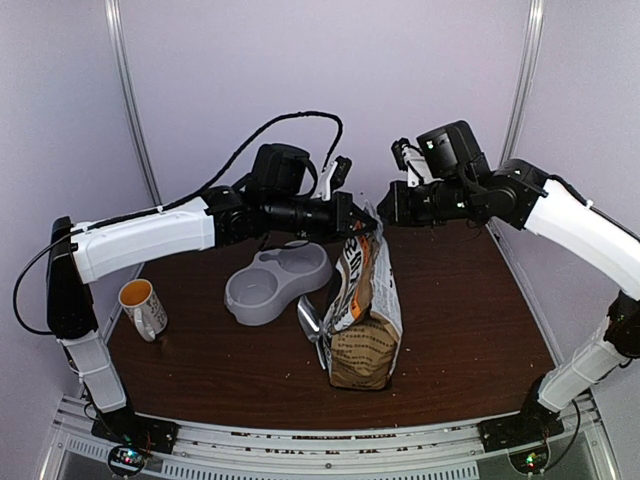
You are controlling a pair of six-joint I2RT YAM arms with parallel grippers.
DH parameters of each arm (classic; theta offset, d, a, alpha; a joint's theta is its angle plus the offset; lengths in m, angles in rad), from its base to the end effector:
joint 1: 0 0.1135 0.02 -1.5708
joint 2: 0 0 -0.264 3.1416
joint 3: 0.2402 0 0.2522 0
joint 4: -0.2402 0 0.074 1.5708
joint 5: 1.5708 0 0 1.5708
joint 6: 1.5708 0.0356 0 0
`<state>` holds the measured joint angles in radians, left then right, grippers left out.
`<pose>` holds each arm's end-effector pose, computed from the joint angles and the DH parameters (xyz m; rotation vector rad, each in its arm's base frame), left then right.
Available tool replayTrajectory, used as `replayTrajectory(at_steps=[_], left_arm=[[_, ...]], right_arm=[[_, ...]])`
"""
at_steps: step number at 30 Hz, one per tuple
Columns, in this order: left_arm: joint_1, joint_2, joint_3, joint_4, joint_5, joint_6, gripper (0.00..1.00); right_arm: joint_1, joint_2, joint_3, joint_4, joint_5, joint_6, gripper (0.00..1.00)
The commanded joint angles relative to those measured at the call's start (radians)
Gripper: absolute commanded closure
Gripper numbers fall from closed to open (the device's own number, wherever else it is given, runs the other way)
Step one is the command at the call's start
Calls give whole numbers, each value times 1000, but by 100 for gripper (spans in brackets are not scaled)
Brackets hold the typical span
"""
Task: Serve the pet food
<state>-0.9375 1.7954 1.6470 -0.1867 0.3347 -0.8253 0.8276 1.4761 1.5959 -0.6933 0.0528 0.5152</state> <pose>0.2460 -0.3548 0.3586 0.3833 2.1606 -1.4289 0.2200 0.2366 0.4057 -0.3156 2.2105 0.7102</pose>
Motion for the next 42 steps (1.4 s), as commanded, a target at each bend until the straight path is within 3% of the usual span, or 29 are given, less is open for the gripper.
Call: replayTrajectory(at_steps=[1, 8, 17, 23, 30, 37, 42], left_arm=[[2, -2, -14, 23, -17, -3, 100], [2, -2, -10, 17, -19, -2, 100], [2, -11, -14, 10, -26, 0, 100], [2, -18, -18, 9, -34, 0, 100], [2, -24, -20, 4, -41, 2, 100], [2, -50, -36, 6, -69, 13, 100], [2, -99, -41, -58, -163, 48, 100]], right_arm=[[1, -54, -5, -76, 16, -64, 88], [25, -53, -10, -82, -7, -66, 78], [47, -30, -7, -88, 9, -66, 76], [48, -9, 8, -125, 60, -57, 85], [50, -1, -3, -128, 60, -50, 89], [48, 23, -8, -84, -45, -48, 100], [48, 16, -17, -45, -95, -34, 100]])
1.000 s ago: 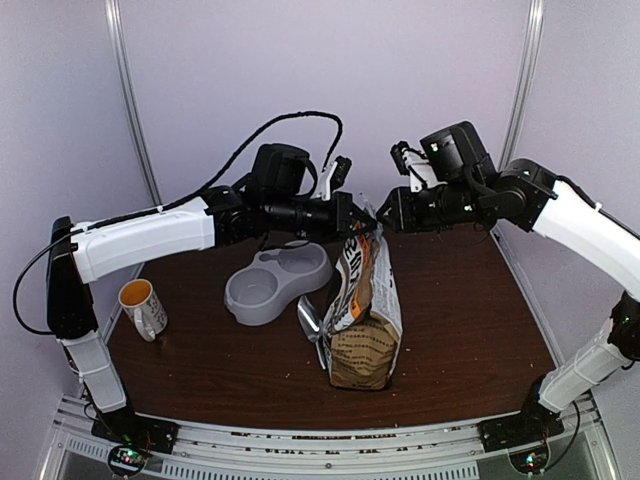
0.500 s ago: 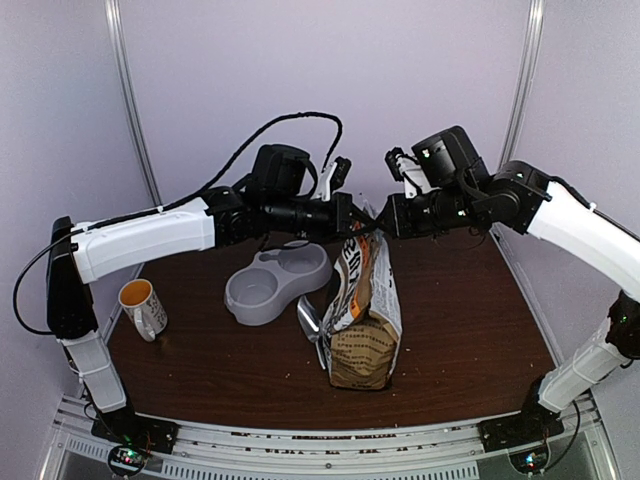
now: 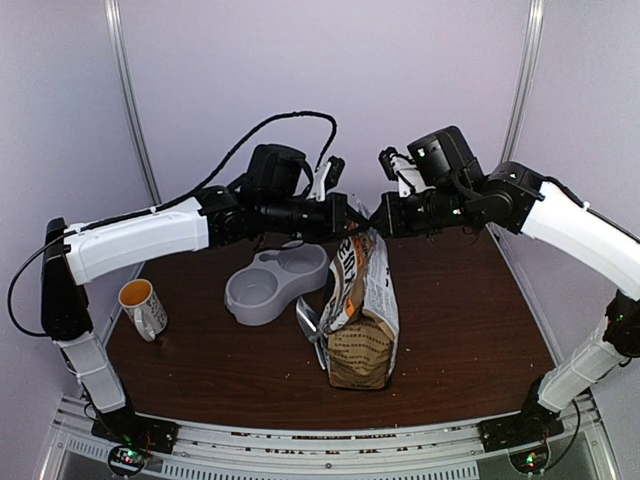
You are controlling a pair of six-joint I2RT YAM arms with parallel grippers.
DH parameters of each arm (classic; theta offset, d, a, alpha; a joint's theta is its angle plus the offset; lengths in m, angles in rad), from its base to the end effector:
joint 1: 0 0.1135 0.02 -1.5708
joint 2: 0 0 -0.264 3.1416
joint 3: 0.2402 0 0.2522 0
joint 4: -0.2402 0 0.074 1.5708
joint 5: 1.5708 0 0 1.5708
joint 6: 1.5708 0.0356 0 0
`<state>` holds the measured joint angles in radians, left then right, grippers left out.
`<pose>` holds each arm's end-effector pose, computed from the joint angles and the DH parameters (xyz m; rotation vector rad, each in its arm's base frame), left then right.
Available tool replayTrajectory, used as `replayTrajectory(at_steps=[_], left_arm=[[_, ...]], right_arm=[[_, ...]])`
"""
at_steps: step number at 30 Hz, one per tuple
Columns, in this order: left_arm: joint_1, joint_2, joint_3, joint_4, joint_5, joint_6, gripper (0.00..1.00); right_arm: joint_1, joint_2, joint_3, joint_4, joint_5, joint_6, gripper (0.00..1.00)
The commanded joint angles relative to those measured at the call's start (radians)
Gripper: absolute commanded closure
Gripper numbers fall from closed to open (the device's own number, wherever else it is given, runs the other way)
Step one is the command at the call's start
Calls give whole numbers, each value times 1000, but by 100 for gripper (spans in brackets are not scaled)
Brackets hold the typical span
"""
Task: Serve the pet food
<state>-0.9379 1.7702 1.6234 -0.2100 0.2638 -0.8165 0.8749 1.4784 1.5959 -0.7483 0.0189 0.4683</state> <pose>0.2439 -0.3481 0.3579 0.3335 2.1687 -1.3521 0.2059 0.2455 0.4000 -0.4533 2.2534 0.7095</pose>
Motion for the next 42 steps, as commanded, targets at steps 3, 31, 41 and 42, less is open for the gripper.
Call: replayTrajectory(at_steps=[3, 31, 41, 42], left_arm=[[2, -98, -30, -42, -133, 45, 100], [25, -33, -10, 30, -64, 7, 74], [26, -22, -7, 73, -41, -10, 71], [26, -19, -7, 76, -38, -12, 70]], right_arm=[[-3, 0, -40, 62, -113, 37, 100], [-19, -68, -109, 120, -120, 98, 100], [-22, -75, -113, 110, -110, 95, 100], [-21, -76, -113, 109, -109, 94, 100]])
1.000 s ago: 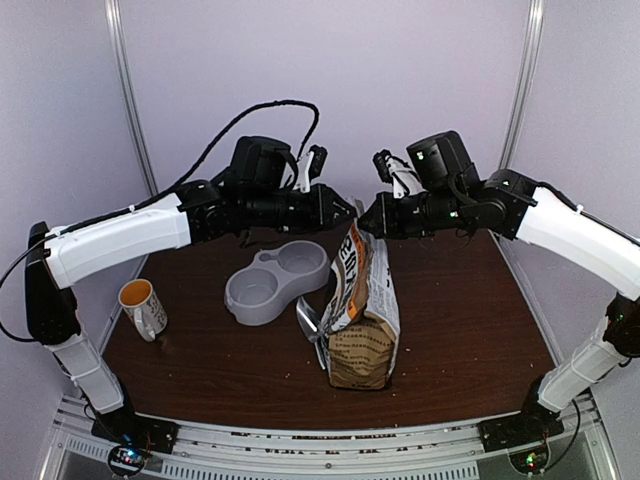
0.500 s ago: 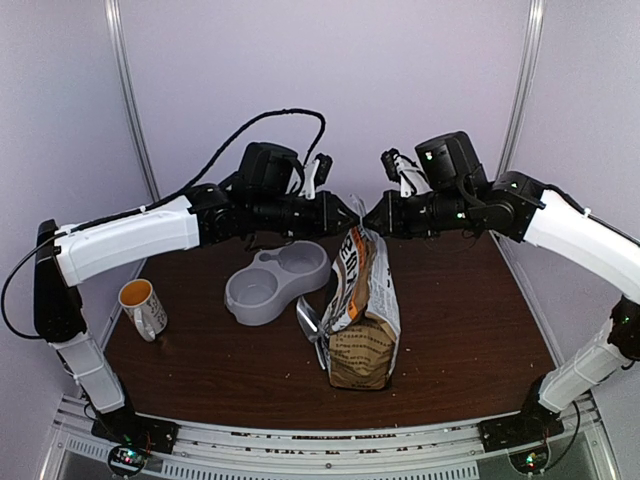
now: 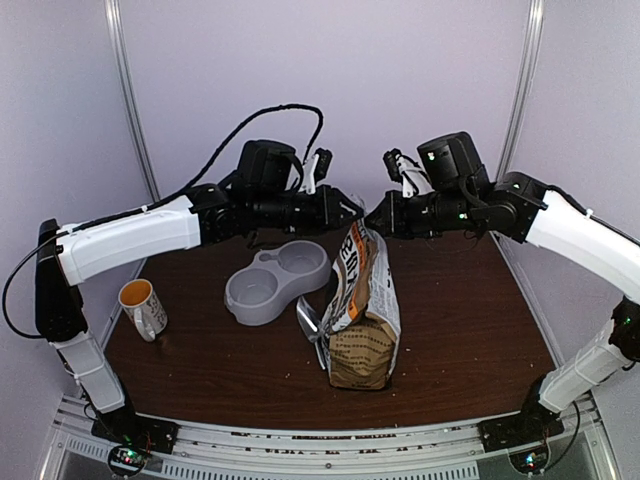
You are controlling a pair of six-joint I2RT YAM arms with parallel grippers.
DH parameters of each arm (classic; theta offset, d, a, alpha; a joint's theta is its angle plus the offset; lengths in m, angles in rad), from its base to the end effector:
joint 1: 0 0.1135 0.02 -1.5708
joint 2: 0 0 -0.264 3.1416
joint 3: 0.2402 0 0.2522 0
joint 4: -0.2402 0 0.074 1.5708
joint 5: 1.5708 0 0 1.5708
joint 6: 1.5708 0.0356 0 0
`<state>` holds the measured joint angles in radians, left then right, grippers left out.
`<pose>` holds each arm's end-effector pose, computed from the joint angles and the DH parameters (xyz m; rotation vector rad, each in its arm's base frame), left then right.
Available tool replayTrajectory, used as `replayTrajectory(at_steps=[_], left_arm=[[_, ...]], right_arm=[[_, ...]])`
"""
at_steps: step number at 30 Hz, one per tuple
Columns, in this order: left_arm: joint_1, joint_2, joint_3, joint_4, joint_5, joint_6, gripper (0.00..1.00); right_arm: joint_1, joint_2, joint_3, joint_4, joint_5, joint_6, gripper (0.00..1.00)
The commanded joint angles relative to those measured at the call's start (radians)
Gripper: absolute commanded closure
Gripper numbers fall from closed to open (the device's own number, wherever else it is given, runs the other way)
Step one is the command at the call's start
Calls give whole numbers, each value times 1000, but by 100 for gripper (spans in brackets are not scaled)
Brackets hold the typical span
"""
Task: Serve the pet food
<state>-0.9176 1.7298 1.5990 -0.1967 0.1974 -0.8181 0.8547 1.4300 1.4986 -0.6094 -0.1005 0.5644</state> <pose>0.2470 -0.3343 0.3667 0.2572 2.1228 -1.3024 0.2054 0.2415 0.3952 -0.3900 2.2242 0.9184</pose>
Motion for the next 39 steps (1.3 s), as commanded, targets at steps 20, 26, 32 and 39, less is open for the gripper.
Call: replayTrajectory(at_steps=[20, 26, 32, 39], left_arm=[[13, 67, 38, 140, 161, -14, 76], [13, 76, 36, 155, 163, -21, 96], [13, 60, 31, 138, 127, -12, 100], [13, 29, 10, 124, 83, 9, 100]], right_arm=[[-8, -20, -9, -61, 12, -34, 100], [-8, -27, -10, -69, 35, -47, 100], [-6, -39, -10, -98, 130, -72, 100], [-6, -36, -23, -126, 240, -82, 100]])
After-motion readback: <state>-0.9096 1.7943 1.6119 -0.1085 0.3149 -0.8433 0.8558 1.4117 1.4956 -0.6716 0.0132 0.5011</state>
